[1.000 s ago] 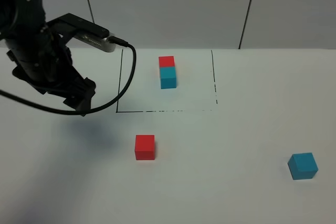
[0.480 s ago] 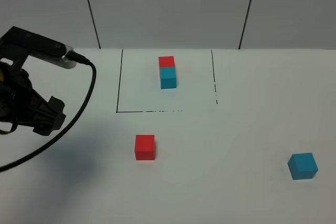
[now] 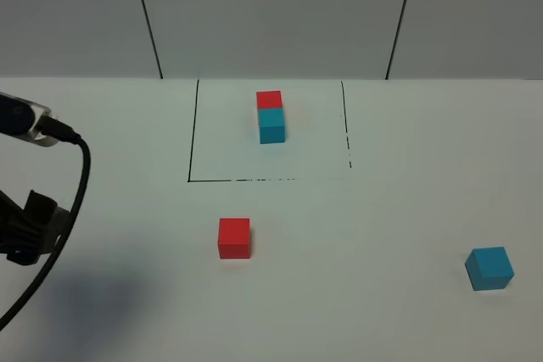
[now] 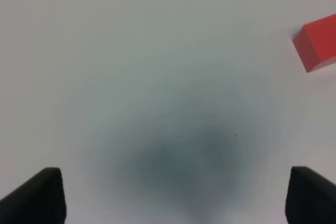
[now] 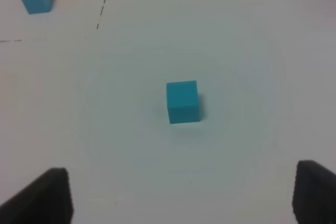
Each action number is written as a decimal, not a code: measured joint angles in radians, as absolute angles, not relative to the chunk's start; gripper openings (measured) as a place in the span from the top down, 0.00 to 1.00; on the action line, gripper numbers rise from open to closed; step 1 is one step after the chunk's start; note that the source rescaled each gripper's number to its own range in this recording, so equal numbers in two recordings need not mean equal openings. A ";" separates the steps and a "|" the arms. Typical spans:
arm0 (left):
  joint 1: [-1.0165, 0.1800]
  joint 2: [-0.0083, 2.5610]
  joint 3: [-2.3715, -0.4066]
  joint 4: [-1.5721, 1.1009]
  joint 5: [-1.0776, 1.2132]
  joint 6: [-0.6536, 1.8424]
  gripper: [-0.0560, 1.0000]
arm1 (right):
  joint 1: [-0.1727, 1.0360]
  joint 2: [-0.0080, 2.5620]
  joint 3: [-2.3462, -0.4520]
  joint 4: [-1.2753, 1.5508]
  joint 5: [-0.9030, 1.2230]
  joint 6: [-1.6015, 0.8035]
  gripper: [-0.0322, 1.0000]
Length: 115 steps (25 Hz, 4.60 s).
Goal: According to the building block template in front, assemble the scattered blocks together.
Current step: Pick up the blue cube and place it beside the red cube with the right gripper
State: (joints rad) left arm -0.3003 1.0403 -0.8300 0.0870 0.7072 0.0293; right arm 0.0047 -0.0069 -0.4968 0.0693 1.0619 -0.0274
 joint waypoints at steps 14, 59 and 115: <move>-0.300 0.977 -0.816 0.093 0.797 0.000 0.25 | 0.005 -0.007 -0.497 0.069 1.062 -0.027 0.30; -0.009 0.127 -0.528 -0.127 1.013 0.180 0.30 | 0.005 -0.007 -0.497 0.069 1.062 -0.027 0.30; -0.009 -0.005 -0.507 -0.149 1.045 0.183 0.30 | 0.005 -0.007 -0.497 0.069 1.062 -0.026 0.30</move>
State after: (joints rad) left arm -0.0088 -0.0049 -0.5073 -0.1486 1.0451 0.1834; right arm 0.0047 -0.0069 -0.4968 0.0693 1.0619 -0.0265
